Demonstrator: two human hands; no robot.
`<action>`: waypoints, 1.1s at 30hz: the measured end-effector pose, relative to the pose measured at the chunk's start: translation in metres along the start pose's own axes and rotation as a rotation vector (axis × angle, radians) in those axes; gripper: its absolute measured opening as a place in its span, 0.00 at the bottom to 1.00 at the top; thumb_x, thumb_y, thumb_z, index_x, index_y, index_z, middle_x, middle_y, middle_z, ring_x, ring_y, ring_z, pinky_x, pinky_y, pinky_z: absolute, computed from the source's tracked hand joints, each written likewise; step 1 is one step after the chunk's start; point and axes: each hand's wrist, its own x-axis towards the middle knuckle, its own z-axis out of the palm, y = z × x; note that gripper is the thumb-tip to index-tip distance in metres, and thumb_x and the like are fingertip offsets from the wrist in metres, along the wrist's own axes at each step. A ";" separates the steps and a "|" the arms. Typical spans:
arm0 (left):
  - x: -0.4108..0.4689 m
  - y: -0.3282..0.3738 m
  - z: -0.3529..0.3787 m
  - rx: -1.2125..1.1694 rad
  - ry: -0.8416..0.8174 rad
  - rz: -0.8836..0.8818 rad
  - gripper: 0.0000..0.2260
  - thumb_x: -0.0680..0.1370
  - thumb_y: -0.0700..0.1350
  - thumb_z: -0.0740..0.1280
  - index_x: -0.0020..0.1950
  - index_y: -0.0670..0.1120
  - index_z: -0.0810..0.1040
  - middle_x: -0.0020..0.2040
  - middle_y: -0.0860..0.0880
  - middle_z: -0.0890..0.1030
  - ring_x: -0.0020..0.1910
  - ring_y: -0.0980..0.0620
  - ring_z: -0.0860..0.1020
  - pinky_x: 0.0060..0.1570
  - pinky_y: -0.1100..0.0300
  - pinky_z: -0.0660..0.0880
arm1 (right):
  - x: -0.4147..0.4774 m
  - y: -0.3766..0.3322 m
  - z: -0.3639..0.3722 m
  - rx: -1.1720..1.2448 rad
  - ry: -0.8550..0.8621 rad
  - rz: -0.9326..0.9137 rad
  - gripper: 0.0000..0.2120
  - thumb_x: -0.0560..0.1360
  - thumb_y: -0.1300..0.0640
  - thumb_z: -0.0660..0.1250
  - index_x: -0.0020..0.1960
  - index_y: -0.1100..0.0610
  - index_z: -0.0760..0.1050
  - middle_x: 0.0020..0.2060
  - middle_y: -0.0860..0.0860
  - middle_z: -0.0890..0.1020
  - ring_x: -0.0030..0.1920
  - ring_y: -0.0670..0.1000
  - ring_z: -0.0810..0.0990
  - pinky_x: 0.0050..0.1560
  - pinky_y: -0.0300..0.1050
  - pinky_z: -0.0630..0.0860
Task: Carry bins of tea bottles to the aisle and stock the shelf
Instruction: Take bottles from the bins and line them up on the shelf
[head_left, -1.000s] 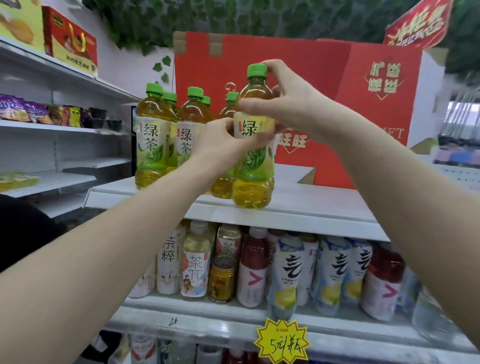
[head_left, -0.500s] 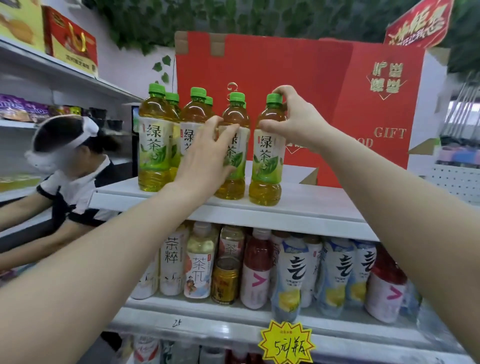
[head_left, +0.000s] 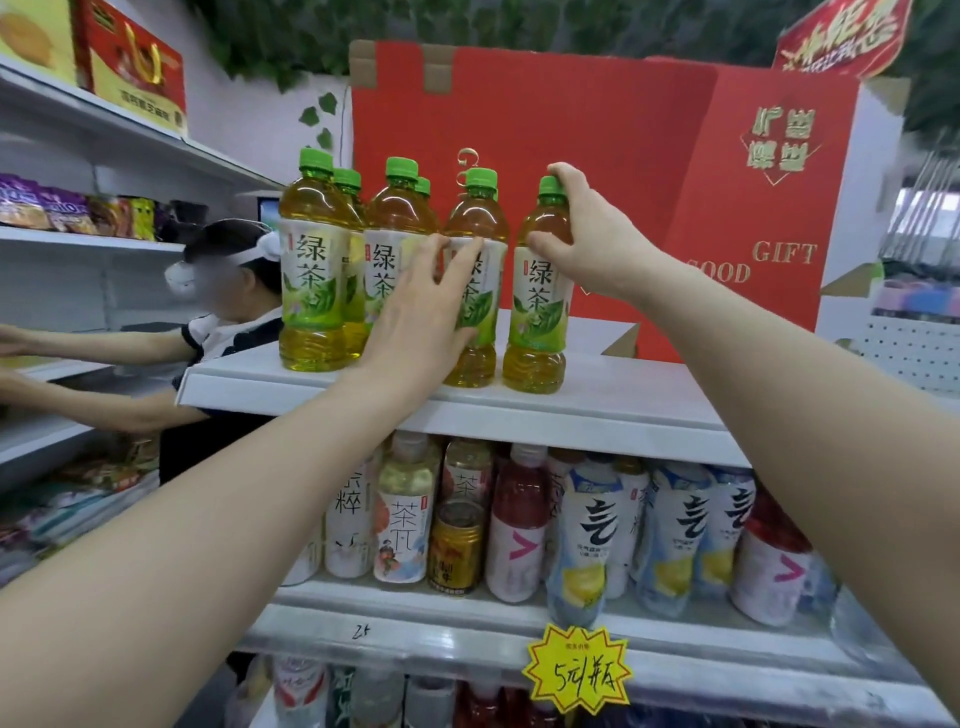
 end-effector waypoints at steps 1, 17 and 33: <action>0.000 -0.001 -0.001 -0.002 -0.009 0.001 0.40 0.74 0.44 0.75 0.80 0.51 0.55 0.76 0.43 0.58 0.71 0.42 0.66 0.63 0.47 0.72 | -0.002 -0.002 -0.001 -0.049 0.010 0.011 0.33 0.80 0.48 0.64 0.79 0.51 0.52 0.60 0.57 0.73 0.52 0.55 0.75 0.50 0.51 0.75; -0.073 -0.015 -0.044 -0.087 -0.130 0.115 0.31 0.77 0.50 0.70 0.77 0.44 0.63 0.73 0.42 0.67 0.69 0.40 0.69 0.64 0.43 0.73 | -0.142 -0.042 -0.001 -0.774 0.043 -0.098 0.25 0.79 0.47 0.59 0.70 0.60 0.69 0.63 0.60 0.76 0.60 0.64 0.76 0.56 0.59 0.72; -0.350 -0.053 0.046 -0.326 -0.437 0.237 0.20 0.78 0.50 0.63 0.68 0.43 0.74 0.64 0.41 0.76 0.63 0.39 0.73 0.59 0.46 0.73 | -0.450 -0.056 0.178 -0.554 -0.289 0.119 0.22 0.79 0.47 0.60 0.66 0.60 0.72 0.58 0.60 0.77 0.57 0.64 0.75 0.56 0.59 0.72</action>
